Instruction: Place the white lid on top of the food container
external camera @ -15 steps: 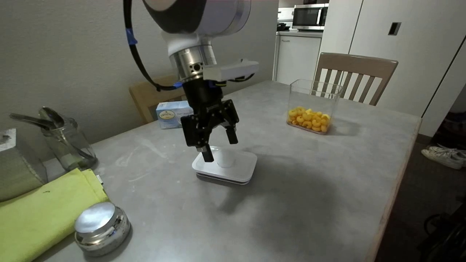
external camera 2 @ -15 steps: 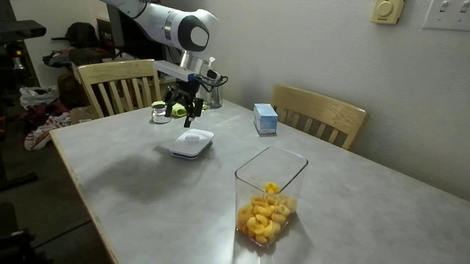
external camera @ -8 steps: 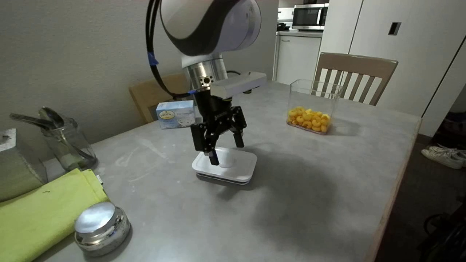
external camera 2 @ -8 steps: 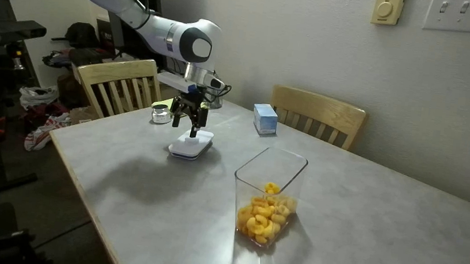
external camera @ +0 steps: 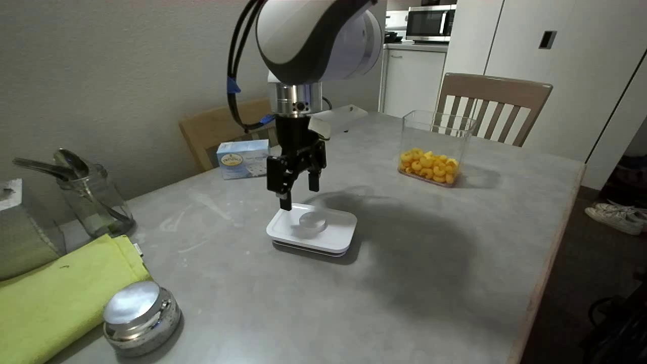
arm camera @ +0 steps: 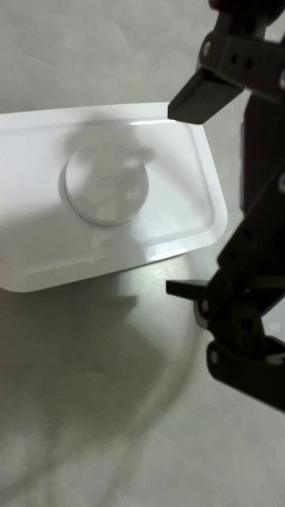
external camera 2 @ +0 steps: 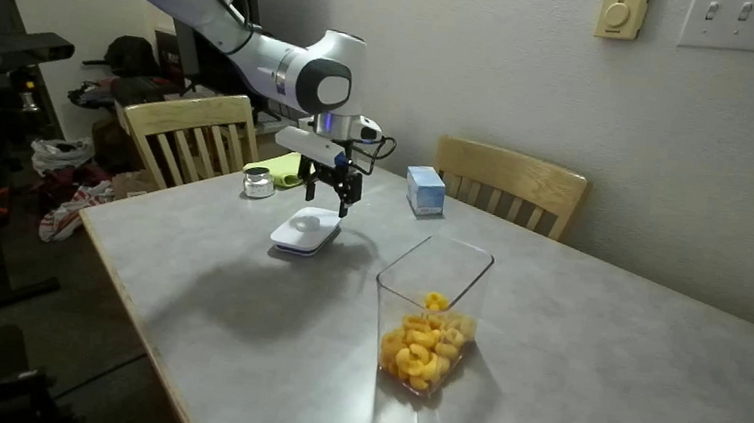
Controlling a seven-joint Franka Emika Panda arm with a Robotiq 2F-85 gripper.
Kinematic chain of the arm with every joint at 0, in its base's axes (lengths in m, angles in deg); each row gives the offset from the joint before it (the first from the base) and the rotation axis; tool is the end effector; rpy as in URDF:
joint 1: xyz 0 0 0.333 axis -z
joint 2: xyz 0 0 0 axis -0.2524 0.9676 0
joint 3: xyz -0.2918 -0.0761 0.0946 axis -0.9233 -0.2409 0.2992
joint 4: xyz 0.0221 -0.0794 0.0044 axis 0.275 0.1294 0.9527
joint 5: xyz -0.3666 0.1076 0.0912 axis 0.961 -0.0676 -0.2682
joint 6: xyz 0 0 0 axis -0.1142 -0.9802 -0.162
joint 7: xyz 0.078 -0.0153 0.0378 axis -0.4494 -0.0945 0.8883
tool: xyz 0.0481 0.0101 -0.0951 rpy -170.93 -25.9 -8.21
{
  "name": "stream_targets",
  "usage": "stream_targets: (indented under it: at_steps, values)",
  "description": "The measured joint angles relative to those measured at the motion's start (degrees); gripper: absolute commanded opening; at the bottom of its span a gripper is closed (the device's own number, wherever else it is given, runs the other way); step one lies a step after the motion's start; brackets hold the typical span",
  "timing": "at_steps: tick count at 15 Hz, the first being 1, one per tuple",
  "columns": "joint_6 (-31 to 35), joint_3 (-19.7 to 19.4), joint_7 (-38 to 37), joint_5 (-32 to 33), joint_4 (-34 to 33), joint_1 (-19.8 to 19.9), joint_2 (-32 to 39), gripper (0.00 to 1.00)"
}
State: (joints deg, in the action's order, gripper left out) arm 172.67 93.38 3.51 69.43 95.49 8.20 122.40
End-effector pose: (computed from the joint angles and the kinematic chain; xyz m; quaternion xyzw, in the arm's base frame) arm 0.7176 0.1490 0.1981 -0.9886 -0.1354 0.0280 0.0594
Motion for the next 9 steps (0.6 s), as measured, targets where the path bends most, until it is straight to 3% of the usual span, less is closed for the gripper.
stream_targets:
  at_steps: [9]
  values:
    - [-1.37,5.38,10.14,-2.7,0.16,2.14,-0.7,1.0]
